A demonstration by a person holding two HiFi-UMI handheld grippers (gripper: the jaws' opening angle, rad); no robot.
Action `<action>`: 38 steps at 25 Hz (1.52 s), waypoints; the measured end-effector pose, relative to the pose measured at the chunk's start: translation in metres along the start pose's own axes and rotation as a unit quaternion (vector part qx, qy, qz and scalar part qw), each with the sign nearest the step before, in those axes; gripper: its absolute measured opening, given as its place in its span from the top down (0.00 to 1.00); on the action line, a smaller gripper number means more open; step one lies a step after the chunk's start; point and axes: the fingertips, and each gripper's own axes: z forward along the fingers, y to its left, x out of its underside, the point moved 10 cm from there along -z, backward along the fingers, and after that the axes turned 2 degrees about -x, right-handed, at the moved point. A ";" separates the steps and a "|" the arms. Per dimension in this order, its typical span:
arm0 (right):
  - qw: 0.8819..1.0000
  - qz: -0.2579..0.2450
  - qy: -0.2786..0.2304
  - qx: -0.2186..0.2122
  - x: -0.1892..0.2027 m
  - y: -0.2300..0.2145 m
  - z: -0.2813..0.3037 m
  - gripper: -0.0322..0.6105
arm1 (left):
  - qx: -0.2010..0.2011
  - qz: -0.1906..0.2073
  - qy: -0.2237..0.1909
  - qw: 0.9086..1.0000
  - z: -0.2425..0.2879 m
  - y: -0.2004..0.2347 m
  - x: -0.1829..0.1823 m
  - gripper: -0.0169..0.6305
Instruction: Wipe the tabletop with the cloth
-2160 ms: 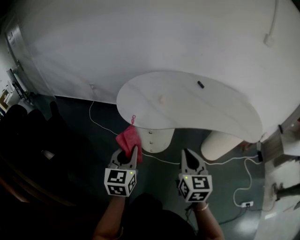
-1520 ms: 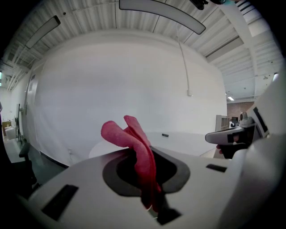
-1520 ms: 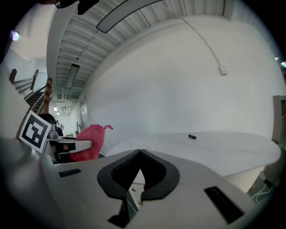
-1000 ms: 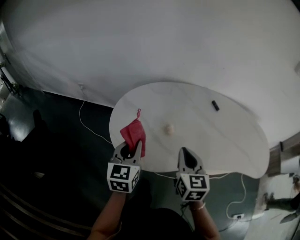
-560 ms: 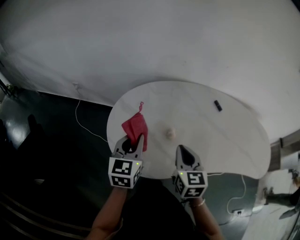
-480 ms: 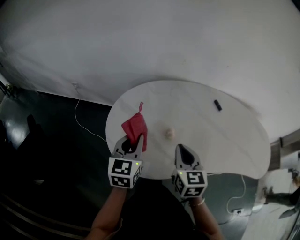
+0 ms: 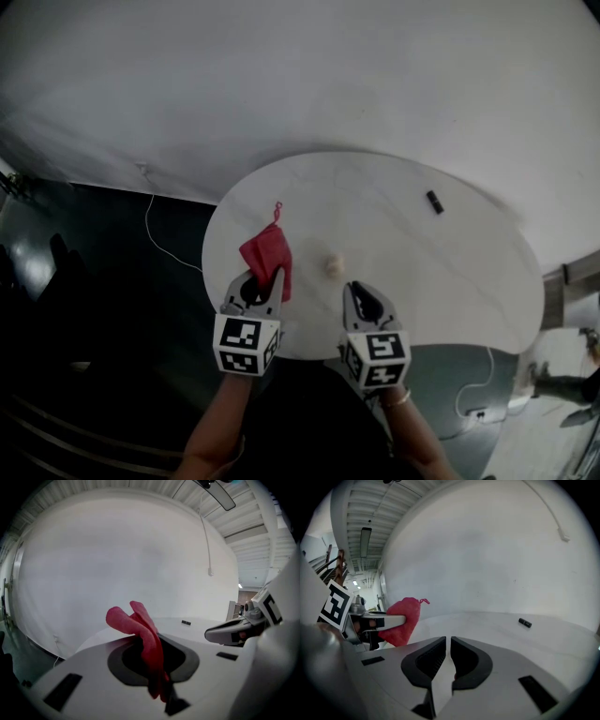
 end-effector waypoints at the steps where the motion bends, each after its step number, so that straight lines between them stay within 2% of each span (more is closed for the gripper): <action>1: 1.000 0.002 0.005 -0.005 -0.001 -0.003 0.002 0.92 | -0.001 0.001 0.003 1.000 0.003 -0.001 -0.002 0.91; 3: 1.000 0.005 0.016 -0.017 -0.003 -0.008 0.007 0.82 | -0.003 0.002 0.007 1.000 0.010 -0.003 -0.005 0.91; 11: 0.998 0.014 0.048 -0.045 0.001 -0.010 0.026 0.68 | -0.008 -0.003 0.025 1.000 0.021 -0.001 -0.002 0.91; 15: 0.997 0.010 0.059 -0.044 0.001 -0.013 0.036 0.63 | -0.009 -0.005 0.029 1.000 0.026 0.000 -0.003 0.91; 19: 0.996 0.018 0.072 -0.050 0.003 -0.012 0.047 0.60 | -0.014 -0.007 0.034 0.999 0.029 0.003 -0.001 0.91; 38: 0.986 -0.034 0.158 -0.036 0.020 -0.023 0.099 0.58 | -0.039 -0.030 0.058 0.997 0.046 0.012 0.010 0.91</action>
